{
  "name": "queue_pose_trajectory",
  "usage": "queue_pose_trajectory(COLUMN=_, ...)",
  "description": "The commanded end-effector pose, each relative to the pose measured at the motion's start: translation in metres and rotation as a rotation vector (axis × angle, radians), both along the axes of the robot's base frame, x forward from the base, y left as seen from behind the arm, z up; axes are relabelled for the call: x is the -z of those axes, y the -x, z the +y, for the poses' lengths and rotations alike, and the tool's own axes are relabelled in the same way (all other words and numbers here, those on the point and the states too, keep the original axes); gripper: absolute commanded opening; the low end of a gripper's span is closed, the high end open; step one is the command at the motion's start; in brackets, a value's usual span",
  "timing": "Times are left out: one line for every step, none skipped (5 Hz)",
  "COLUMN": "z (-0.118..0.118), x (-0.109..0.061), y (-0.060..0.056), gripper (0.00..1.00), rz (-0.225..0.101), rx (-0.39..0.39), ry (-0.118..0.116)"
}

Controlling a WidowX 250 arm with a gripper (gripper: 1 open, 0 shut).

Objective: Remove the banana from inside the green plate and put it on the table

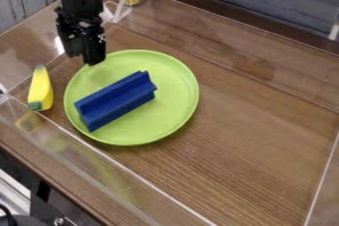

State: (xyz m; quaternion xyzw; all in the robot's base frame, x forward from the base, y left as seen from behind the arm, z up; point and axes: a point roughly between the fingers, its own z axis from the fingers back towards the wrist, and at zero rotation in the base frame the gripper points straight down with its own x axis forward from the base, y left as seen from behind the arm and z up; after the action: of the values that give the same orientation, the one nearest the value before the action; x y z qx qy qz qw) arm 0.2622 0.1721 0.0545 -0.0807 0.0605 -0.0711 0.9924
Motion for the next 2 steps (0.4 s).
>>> queue_pose_trajectory(z=0.013, x=-0.007, y=-0.006, gripper=1.0, rz=-0.045, rx=-0.026, ry=-0.025)
queue_pose_trajectory(z=0.012, x=-0.019, y=-0.013, gripper=1.0, rz=-0.042, rx=-0.008, ry=-0.022)
